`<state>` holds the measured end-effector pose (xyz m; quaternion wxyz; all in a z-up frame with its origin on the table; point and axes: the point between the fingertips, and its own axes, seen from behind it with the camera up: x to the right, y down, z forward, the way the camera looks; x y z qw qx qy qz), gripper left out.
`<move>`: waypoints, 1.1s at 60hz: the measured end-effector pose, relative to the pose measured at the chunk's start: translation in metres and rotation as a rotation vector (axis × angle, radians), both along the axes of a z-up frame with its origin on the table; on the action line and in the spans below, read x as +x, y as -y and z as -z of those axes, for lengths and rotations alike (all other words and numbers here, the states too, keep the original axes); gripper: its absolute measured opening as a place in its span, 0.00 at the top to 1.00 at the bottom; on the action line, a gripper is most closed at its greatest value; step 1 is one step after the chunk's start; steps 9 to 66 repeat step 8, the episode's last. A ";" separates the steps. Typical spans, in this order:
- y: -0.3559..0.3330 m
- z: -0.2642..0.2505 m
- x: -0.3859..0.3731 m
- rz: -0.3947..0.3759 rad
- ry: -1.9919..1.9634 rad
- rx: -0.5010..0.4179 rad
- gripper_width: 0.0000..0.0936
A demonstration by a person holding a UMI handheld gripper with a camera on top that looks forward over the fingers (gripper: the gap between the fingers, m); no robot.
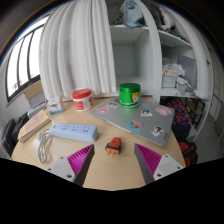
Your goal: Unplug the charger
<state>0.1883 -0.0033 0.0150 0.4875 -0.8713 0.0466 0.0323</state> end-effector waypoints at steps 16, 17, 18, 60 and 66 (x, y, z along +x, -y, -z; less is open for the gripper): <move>0.038 -0.029 0.019 -0.001 0.002 0.080 0.10; 0.038 -0.029 0.019 -0.001 0.002 0.080 0.10; 0.038 -0.029 0.019 -0.001 0.002 0.080 0.10; 0.038 -0.029 0.019 -0.001 0.002 0.080 0.10; 0.038 -0.029 0.019 -0.001 0.002 0.080 0.10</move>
